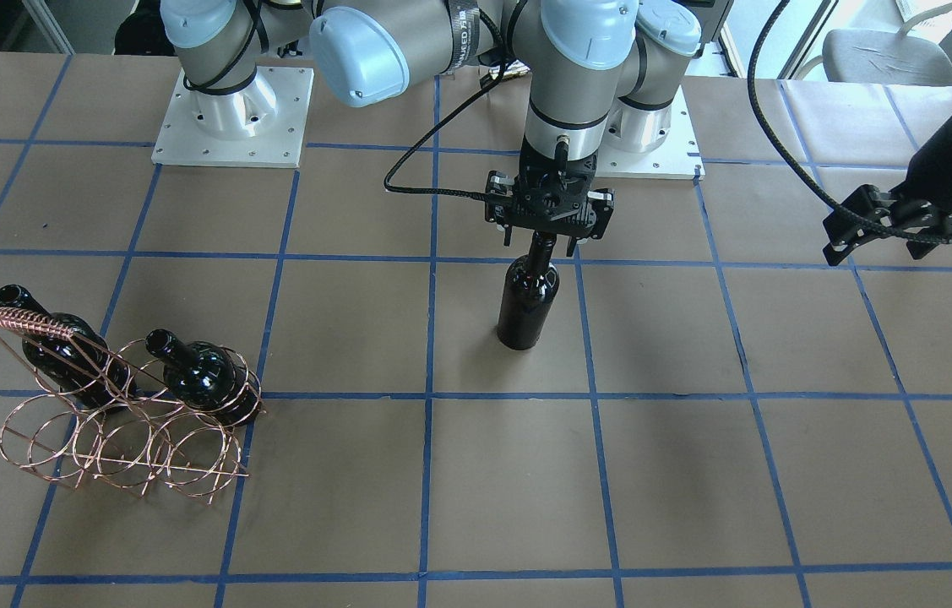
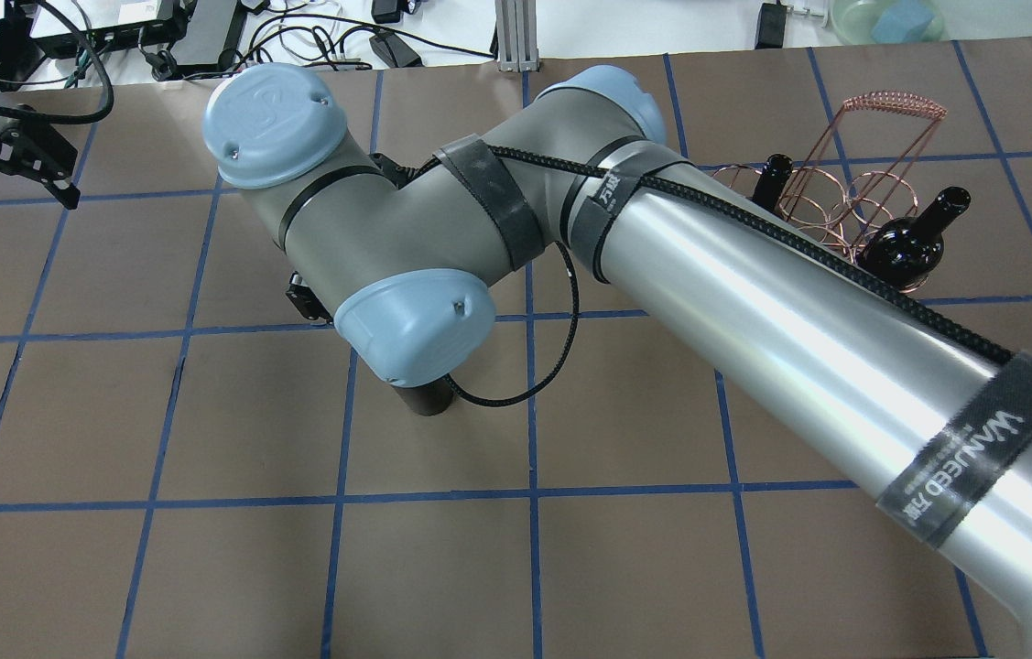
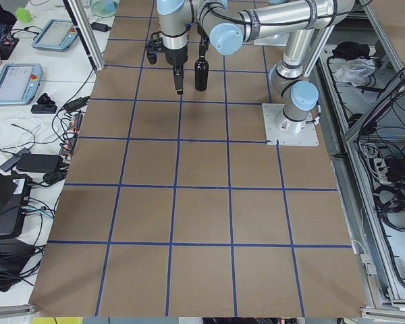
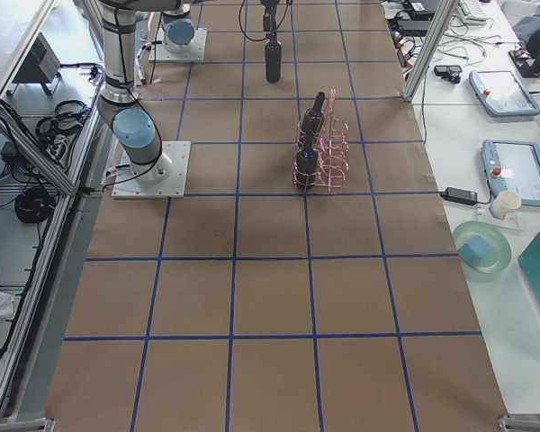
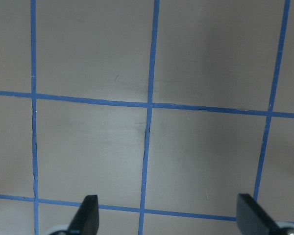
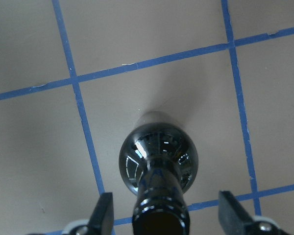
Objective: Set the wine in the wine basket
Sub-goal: 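Close the right gripper on the bottle neck and lift it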
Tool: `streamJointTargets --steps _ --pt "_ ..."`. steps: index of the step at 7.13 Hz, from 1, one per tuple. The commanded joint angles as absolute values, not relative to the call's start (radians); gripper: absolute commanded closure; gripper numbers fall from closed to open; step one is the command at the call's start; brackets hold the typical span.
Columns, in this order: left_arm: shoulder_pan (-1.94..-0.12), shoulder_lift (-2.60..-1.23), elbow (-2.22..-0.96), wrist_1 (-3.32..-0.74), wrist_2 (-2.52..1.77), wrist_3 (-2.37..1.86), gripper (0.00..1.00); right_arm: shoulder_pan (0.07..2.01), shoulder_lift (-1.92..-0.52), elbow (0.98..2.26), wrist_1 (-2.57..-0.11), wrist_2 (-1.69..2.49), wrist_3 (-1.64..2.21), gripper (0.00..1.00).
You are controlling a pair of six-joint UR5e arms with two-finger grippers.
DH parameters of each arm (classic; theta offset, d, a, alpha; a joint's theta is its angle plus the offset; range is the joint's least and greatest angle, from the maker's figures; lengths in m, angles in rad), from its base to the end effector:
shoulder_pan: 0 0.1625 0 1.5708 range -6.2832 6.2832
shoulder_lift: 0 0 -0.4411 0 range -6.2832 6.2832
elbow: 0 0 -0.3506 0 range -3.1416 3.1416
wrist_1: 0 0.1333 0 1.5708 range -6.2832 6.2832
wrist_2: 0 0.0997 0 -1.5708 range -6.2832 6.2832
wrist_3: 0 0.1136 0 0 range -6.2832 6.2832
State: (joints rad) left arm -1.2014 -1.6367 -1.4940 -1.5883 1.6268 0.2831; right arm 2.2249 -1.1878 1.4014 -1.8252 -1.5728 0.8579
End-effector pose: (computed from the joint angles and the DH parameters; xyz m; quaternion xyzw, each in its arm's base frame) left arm 0.0544 -0.4921 0.4924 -0.0430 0.9987 0.0121 0.0255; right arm 0.4778 -0.4045 0.3879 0.1017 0.9946 -0.0155 0.0133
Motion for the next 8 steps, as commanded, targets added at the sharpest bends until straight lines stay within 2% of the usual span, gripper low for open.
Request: streamJointTargets --steps 1,6,8 --pt "-1.204 -1.635 -1.497 -1.588 1.628 0.279 0.00 2.220 -1.187 1.402 -1.857 -1.578 0.856 0.21" --pt "-1.207 -1.635 -1.502 -1.594 1.625 0.279 0.00 2.218 -1.183 1.408 -1.865 -1.580 0.851 0.20" --pt "-1.207 -1.635 -1.502 -1.594 1.626 0.279 0.00 2.218 -1.181 1.408 -1.867 -1.582 0.839 0.23"
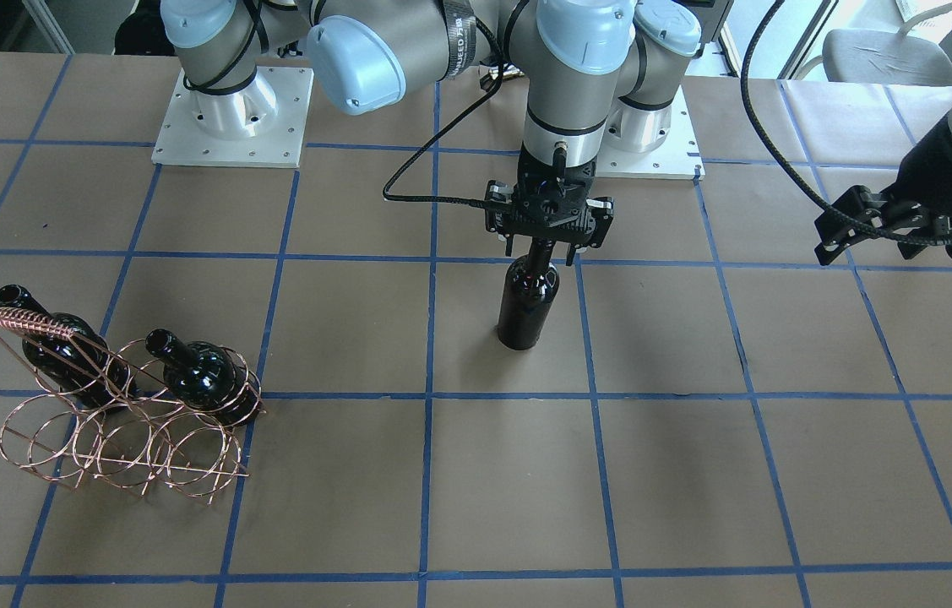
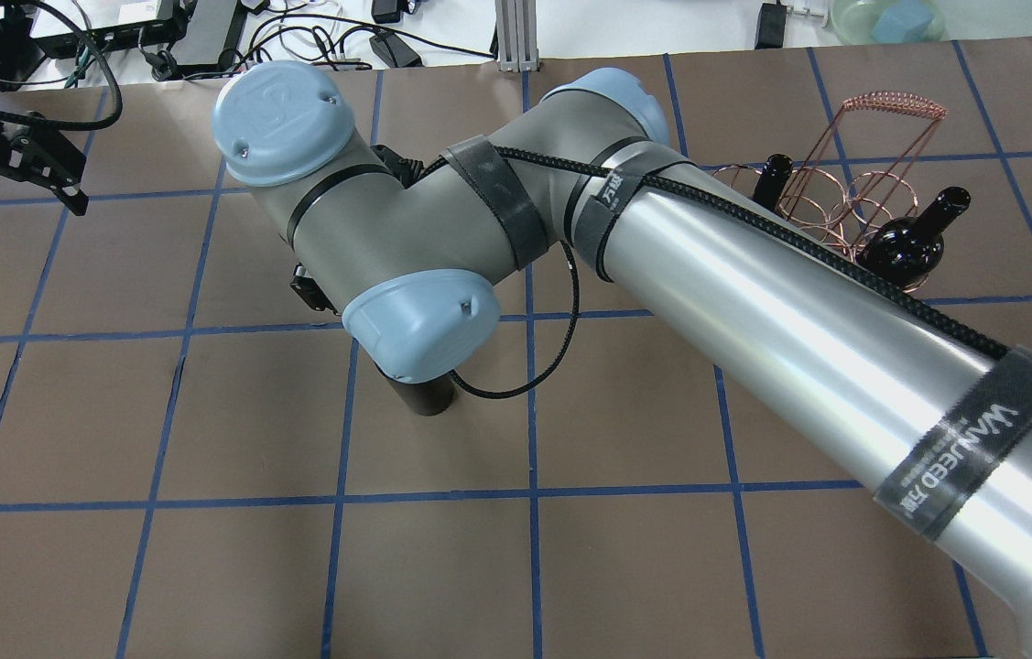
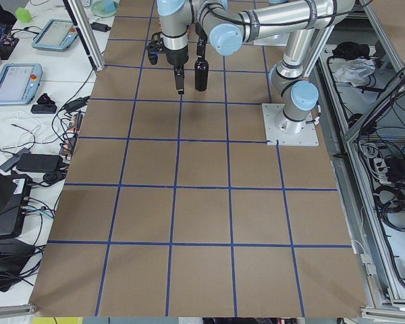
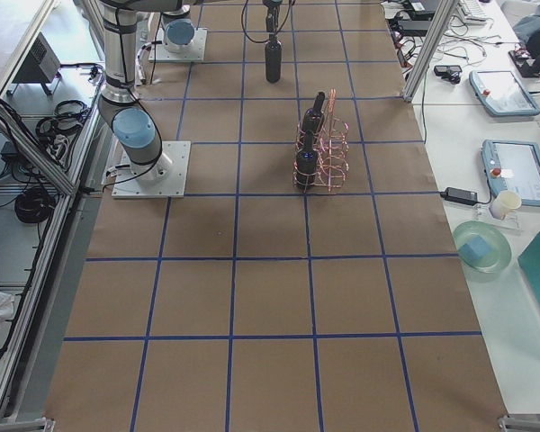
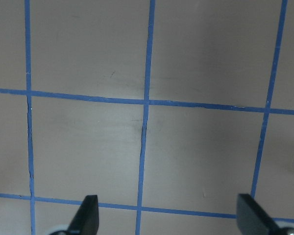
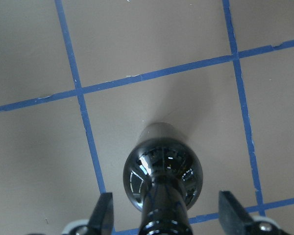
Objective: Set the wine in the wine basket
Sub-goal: 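Close the right gripper on the bottle neck and lift it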
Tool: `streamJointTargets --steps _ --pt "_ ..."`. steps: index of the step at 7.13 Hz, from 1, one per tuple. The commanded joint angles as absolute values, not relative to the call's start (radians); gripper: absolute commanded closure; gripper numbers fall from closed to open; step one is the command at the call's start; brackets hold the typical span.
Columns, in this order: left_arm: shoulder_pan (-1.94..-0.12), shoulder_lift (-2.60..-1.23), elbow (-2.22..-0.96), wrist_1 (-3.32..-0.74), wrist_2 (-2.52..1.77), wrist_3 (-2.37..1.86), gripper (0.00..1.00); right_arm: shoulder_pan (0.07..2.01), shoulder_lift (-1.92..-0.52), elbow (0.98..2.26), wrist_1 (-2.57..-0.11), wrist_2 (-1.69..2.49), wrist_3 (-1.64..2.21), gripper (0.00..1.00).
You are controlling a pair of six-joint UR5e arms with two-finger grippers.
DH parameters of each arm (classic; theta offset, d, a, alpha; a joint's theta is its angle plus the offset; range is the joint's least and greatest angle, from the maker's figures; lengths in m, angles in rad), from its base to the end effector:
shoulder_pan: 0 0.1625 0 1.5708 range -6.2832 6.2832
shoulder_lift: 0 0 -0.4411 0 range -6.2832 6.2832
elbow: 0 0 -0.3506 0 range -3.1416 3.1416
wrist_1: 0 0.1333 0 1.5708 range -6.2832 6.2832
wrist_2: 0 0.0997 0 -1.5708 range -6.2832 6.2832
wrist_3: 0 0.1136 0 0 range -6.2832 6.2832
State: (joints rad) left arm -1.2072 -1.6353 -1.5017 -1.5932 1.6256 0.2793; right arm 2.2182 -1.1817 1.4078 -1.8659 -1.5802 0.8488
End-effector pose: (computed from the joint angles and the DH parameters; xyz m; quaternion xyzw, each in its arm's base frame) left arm 0.0508 -0.4907 0.4891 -0.0419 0.9987 0.0171 0.0232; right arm 0.4772 -0.4118 0.3856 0.1006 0.9943 -0.0285 0.0200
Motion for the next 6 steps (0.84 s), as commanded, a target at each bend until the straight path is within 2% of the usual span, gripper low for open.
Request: streamJointTargets --steps 1,2,3,4,5,6 --pt "-1.207 -1.637 -1.502 -1.594 1.628 0.282 0.00 2.218 -1.181 1.408 -1.865 -1.580 0.828 0.30" --pt "-1.207 -1.637 -1.502 -1.594 1.626 0.282 0.00 2.218 -1.180 1.408 -1.865 -1.578 0.828 0.35" --pt "-1.207 -1.637 -1.502 -1.594 1.626 0.282 0.00 2.218 -1.180 1.408 -1.865 -1.578 0.819 0.53" --pt "-1.207 -1.638 -1.502 -1.594 1.625 0.282 0.00 2.218 -1.180 1.408 -1.862 -1.575 0.813 0.81" --pt "-1.207 -1.643 -1.502 -1.591 1.618 0.279 0.00 2.218 -1.180 1.408 -1.859 -1.568 0.811 1.00" --pt "-1.207 -1.647 -1.502 -1.588 1.618 0.281 0.00 2.217 -1.181 1.408 -1.859 -1.565 0.811 1.00"
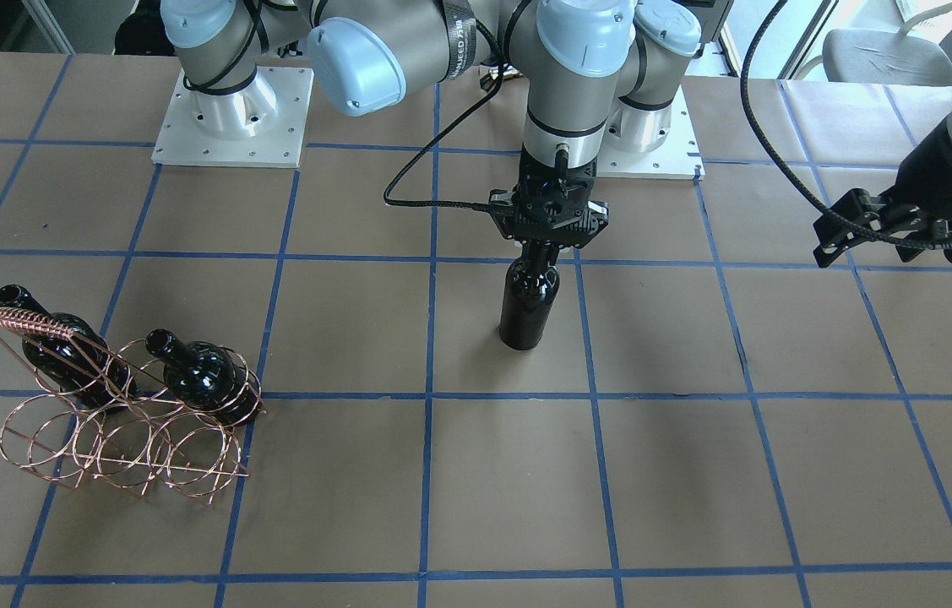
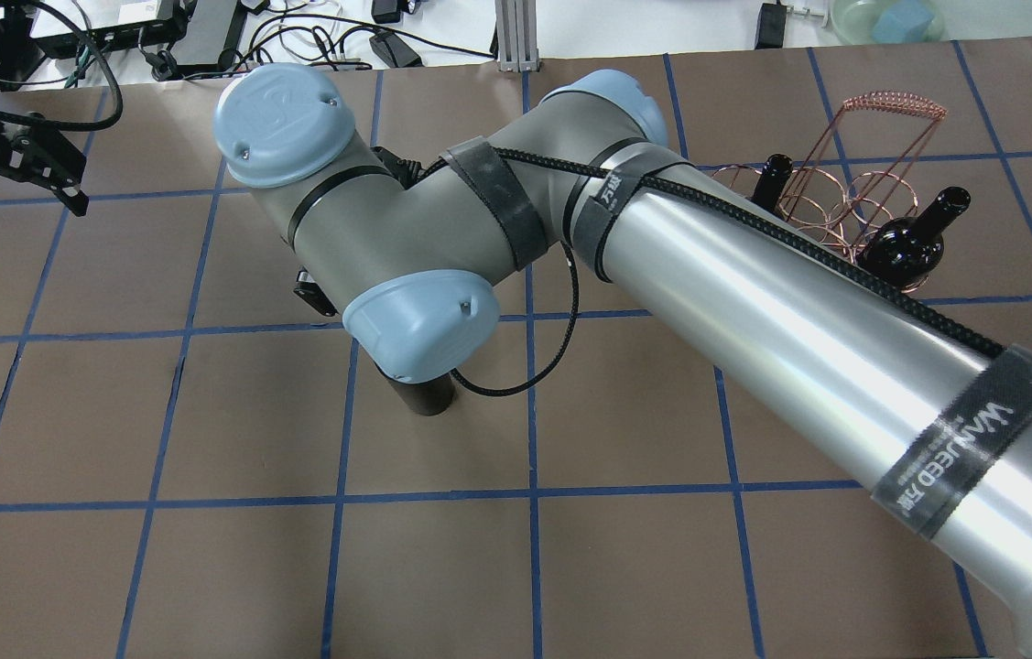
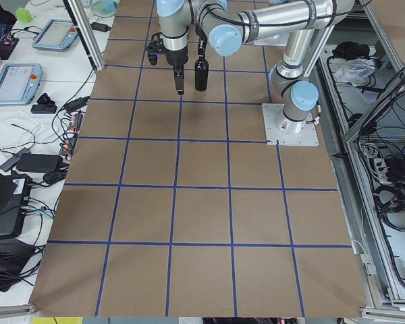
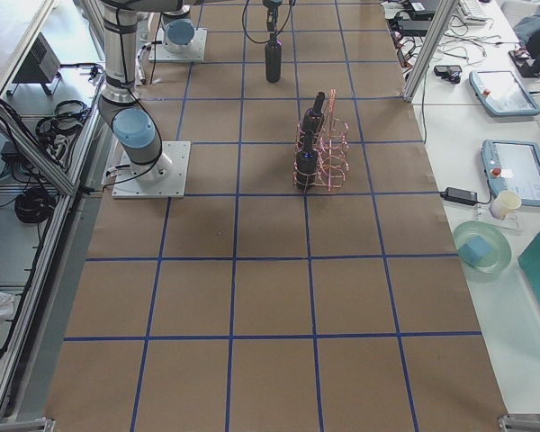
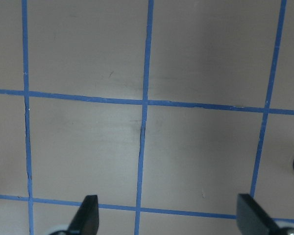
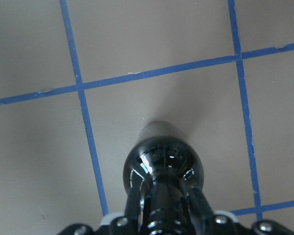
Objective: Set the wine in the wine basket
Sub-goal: 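Close the right gripper on the bottle neck and lift it, then carry the bottle with the right gripper over the copper wire rack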
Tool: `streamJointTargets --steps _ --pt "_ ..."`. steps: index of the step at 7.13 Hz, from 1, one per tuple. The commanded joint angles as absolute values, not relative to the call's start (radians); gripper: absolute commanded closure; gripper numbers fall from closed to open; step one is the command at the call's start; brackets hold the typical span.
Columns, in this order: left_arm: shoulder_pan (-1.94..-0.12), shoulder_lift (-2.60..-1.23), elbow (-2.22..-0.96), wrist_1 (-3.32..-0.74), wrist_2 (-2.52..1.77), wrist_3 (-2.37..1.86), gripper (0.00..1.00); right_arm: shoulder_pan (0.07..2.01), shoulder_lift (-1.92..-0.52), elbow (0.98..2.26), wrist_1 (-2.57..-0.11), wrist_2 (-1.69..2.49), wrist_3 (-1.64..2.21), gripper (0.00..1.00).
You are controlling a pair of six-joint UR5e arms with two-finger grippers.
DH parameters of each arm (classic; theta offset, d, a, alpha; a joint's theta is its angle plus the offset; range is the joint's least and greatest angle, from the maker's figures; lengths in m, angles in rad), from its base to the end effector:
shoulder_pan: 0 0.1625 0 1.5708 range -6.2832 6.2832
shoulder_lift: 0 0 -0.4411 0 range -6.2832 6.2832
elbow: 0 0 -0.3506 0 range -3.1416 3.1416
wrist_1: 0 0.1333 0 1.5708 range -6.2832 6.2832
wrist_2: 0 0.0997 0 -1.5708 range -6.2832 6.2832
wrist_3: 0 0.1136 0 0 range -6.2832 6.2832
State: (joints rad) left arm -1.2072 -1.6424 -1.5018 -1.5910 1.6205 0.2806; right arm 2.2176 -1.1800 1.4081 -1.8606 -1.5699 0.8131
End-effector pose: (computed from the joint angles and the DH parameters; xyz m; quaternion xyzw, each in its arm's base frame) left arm 0.0511 -0.4933 0.4859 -0.0412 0.9988 0.0187 0.0200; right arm 0.4777 -0.4112 0.3838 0.0830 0.9961 -0.0227 0.0209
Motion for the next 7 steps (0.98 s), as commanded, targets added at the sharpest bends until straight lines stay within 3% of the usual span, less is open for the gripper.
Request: streamJointTargets --steps 1,3,7 --pt "-1.207 -1.649 -1.502 -1.583 1.618 0.279 0.00 2.212 -1.183 1.407 -1.859 -1.565 0.807 1.00" --pt "-1.207 -1.649 -1.502 -1.583 1.624 0.281 0.00 2.174 -1.228 1.405 -1.842 -1.568 0.773 1.00" --pt "-1.207 -1.651 -1.502 -1.592 1.628 0.282 0.00 1.894 -1.481 1.401 -1.487 -1.586 0.391 1.00"
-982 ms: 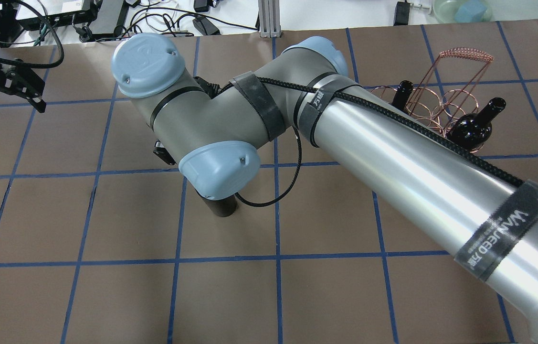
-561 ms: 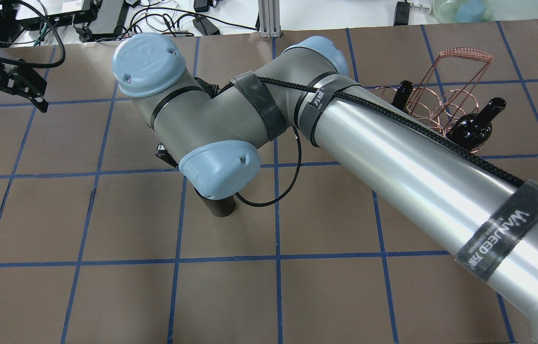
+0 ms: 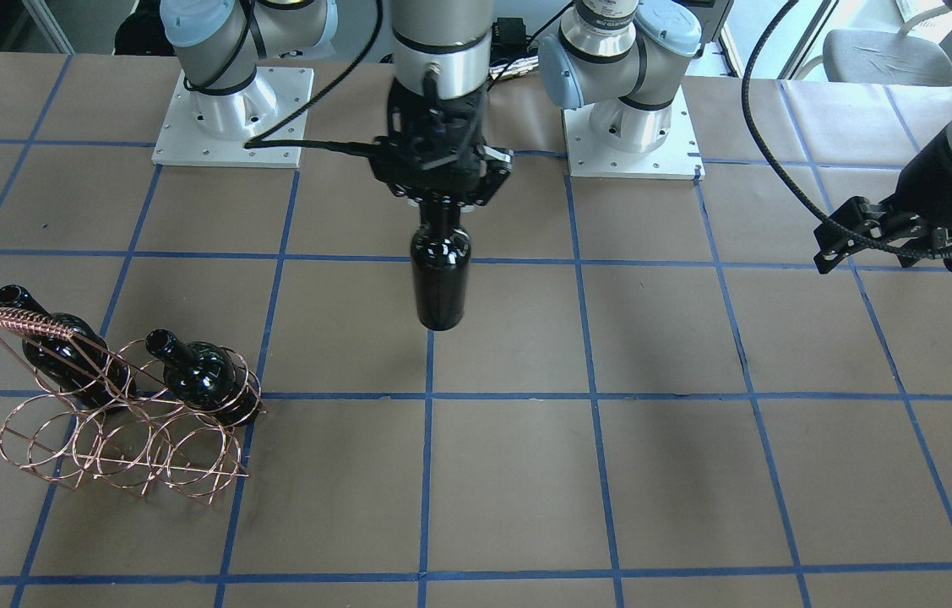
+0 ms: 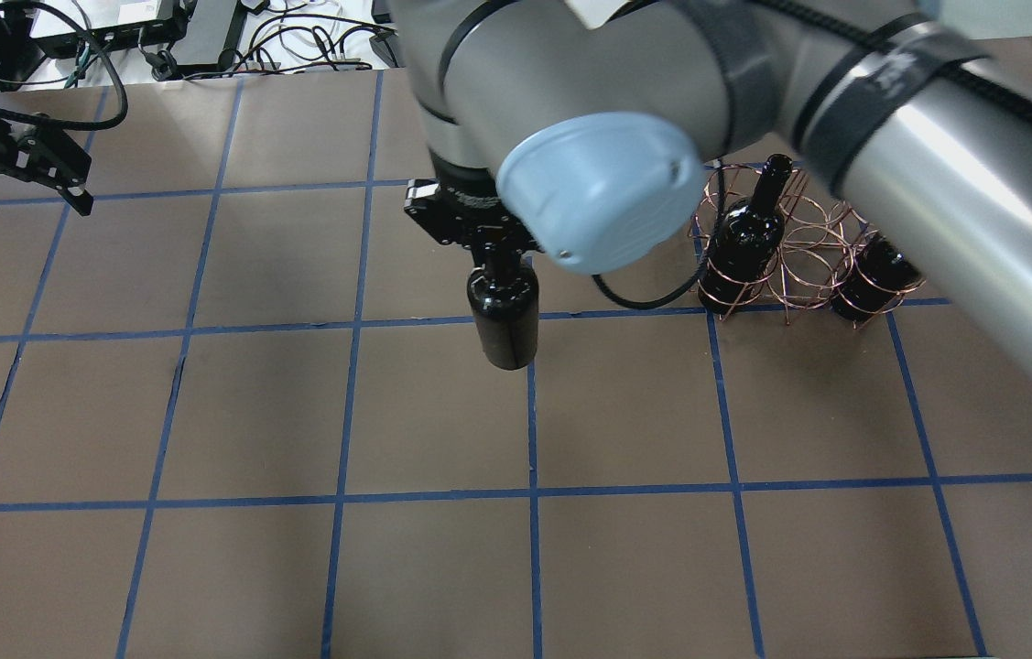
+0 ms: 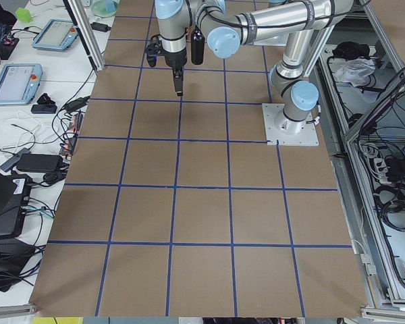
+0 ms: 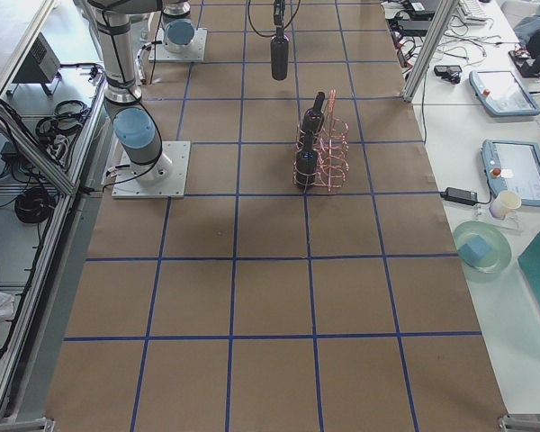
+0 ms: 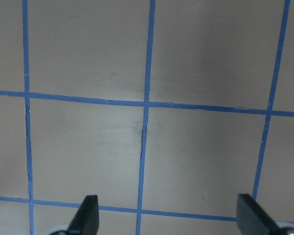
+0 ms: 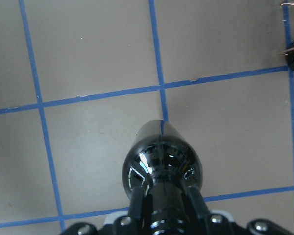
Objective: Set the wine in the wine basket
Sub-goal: 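Carry the bottle with the right gripper over the copper wire rack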
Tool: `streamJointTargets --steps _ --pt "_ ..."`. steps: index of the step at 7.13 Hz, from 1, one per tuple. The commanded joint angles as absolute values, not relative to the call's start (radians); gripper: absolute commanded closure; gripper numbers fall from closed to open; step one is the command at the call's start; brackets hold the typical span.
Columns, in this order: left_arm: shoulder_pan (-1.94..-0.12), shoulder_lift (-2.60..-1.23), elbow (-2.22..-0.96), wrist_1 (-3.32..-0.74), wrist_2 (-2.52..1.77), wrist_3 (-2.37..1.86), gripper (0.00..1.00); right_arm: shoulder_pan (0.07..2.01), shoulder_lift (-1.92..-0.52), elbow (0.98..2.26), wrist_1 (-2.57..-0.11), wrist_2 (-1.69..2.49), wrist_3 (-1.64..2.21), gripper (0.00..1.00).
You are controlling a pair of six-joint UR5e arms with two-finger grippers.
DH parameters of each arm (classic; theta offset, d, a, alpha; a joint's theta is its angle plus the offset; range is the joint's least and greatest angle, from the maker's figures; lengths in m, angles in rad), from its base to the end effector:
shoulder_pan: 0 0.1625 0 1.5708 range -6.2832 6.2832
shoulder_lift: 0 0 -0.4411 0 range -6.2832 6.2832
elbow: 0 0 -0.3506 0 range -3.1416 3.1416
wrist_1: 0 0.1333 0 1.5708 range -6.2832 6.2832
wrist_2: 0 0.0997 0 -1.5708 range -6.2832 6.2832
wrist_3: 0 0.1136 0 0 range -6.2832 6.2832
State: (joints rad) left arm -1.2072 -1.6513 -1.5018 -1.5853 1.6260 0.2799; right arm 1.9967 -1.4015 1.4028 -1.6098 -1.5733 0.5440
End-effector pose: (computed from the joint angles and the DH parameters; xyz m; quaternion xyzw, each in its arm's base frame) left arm 0.0530 -0.4964 0.4822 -0.0415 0.9987 0.0211 0.0221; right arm 0.3396 -0.4266 0.4871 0.0590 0.9981 -0.0173 0.0077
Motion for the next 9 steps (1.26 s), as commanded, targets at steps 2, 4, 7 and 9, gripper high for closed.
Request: streamJointTargets --steps 2,4,7,9 --pt "-1.207 -1.646 -1.502 -1.597 1.629 0.282 0.00 1.638 -1.602 1.399 -1.343 -1.609 0.063 1.00" --pt "-1.286 -1.641 -1.502 -1.586 1.624 0.237 0.00 1.505 -1.635 1.399 -1.319 -1.626 -0.155 1.00" --pt "-1.394 -1.605 -1.505 -1.598 1.622 0.124 0.00 1.396 -1.565 1.361 -1.439 -1.600 -0.219 1.00" --pt "-1.425 -1.553 -1.558 -1.611 1.611 0.123 0.00 1.394 -1.527 1.361 -1.488 -1.588 -0.193 1.00"
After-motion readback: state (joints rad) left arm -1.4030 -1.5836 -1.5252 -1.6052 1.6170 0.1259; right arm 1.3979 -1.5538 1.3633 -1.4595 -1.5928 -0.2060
